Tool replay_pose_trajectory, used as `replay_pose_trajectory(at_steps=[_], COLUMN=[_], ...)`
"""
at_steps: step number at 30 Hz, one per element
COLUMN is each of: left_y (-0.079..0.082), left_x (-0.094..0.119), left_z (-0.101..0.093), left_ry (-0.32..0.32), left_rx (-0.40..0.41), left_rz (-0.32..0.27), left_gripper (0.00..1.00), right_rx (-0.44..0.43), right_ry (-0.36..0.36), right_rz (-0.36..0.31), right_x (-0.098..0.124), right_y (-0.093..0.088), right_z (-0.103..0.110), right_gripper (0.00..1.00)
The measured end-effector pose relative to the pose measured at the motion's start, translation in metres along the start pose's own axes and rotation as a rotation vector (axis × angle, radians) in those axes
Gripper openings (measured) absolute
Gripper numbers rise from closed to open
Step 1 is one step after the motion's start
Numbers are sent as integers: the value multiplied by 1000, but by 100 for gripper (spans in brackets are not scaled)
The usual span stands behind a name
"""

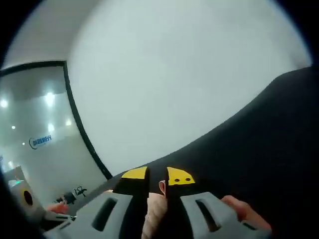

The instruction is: Fold the towel on the table until its edges align and the towel forms a compact rectangular stack.

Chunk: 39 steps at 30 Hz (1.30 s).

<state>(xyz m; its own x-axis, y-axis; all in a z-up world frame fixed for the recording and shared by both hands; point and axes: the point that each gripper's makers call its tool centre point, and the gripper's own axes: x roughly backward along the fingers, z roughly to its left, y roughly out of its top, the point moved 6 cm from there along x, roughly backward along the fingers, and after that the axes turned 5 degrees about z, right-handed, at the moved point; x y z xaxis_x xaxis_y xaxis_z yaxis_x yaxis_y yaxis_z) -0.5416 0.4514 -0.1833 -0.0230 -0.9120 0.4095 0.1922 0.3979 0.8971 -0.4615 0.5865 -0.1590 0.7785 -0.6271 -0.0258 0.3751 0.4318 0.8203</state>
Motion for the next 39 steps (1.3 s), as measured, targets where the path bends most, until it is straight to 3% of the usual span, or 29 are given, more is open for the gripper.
replay_pose_trajectory(at_steps=[3, 4, 6, 7, 8, 9, 12, 14, 16, 18, 19, 21, 23, 24, 25, 26, 27, 29, 30, 31, 32, 33, 35, 36, 37, 39], left_y=[10, 14, 41, 46, 49, 45, 36, 18, -1, -10, -6, 4, 20, 28, 29, 30, 29, 14, 5, -1, -9, -17, -33, -35, -34, -35], left_x=[15, 22, 47, 55, 54, 47, 28, 15, 9, 9, 16, 26, 51, 66, 76, 83, 81, 88, 91, 91, 86, 82, 79, 77, 76, 77], left_z=[2, 5, 21, 34, 53, 69, 86, 93, 87, 84, 86, 93, 104, 111, 112, 112, 143, 135, 124, 119, 121, 123, 112, 105, 99, 96], left_ry=[25, 29, 63, 76, 92, 93, 39, 96, 97, 89, 83, 110, 143, 132, 79, 2, -66, -177, -217, -248, -242, -228, -252, -286, -309, -320], left_rx=[-84, -77, 23, 77, 120, 149, 253, 183, 167, 178, 193, 196, 124, 135, 207, 293, 381, 527, 597, 651, 671, 671, 696, 738, 808, 850], left_rz=[0, -4, -148, -192, -194, -155, -100, -1, 88, 72, 47, 53, 50, 61, 82, 97, 124, 169, 190, 190, 207, 233, 305, 291, 269, 243], left_gripper=[32, 33, 35, 35, 36, 36, 36, 35, 32, 32, 32, 35, 35, 35, 35, 37, 38, 38, 39, 42, 50, 56, 66, 69, 72, 72], right_rx=[-29, -43, -65, -73, -83, -92, -105, -92, -71, -69, -63, -52, -45, -41, -48, -39, -71, -132, -151, -168, -192, -216, -254, -264, -240, -217], right_ry=[14, 17, 16, 14, 7, 2, -9, -5, -4, 0, -3, -12, -13, 4, 10, 27, 38, 25, 6, -5, -17, -55, -87, -116, -135, -163], right_rz=[-1, 3, 4, 2, 2, 2, 0, 1, 10, 16, 17, 22, 35, 24, 24, 88, 142, 235, 316, 340, 341, 373, 451, 496, 521, 492], right_x=[-1, 0, 0, 0, 1, 1, 0, 0, 0, -1, -1, -1, -5, -8, -7, -4, 5, 17, 28, 31, 38, 47, 61, 67, 72, 78], right_y=[0, -1, 1, 1, 1, 0, 0, 0, -2, -2, -2, -4, -6, -5, -5, -12, -16, -20, -23, -22, -19, -20, -29, -36, -43, -45], right_z=[1, 2, 0, -1, -3, -4, -5, -1, 1, 1, -1, -3, -5, -5, -4, 0, 7, 16, 20, 22, 26, 27, 29, 27, 24, 26], right_gripper=[10, 10, 10, 10, 10, 10, 10, 10, 10, 10, 10, 10, 13, 15, 17, 19, 21, 29, 31, 31, 31, 38, 60, 62, 56, 43])
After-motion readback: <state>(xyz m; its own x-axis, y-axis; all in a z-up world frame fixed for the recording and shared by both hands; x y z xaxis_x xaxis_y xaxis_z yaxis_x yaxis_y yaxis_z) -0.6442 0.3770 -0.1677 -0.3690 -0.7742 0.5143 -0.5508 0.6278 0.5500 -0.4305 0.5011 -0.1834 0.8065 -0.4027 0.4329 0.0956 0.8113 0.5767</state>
